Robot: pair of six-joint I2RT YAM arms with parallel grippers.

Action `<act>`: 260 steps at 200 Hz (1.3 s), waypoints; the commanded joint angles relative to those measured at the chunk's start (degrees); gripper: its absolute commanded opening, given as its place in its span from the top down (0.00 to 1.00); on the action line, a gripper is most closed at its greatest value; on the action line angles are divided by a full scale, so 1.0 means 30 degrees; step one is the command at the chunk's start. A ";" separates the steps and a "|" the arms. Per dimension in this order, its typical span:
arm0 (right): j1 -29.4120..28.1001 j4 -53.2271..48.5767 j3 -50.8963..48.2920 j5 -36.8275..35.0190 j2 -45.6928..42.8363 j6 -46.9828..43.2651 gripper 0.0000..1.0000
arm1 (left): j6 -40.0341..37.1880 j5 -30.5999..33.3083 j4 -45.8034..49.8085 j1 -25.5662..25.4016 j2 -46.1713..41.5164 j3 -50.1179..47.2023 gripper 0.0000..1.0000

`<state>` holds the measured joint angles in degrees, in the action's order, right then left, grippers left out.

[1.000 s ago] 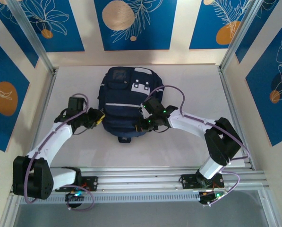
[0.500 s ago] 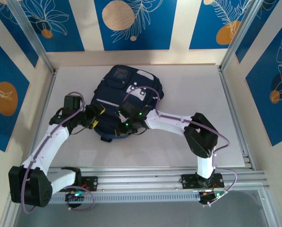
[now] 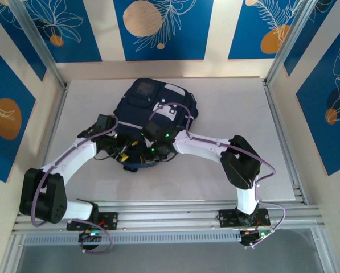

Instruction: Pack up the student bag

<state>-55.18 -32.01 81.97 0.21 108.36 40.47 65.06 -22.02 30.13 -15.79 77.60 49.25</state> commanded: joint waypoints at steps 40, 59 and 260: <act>-0.0094 -0.1066 0.1753 -0.0413 0.0296 -0.0998 1.00 | -0.0112 0.1036 0.0961 -0.0350 0.1058 0.0597 0.72; 0.0073 -0.1591 0.2052 -0.0387 0.0501 -0.1197 1.00 | -0.0342 0.1843 0.1148 -0.0346 0.1155 0.0771 0.88; 0.2251 -0.3329 -0.1255 0.0836 -0.0862 -0.1888 1.00 | -0.2266 0.5873 0.2448 -0.0390 0.0675 0.2566 1.00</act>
<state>-50.89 -37.67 82.76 7.68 110.52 33.34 59.59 -11.88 37.12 -17.93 80.16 54.92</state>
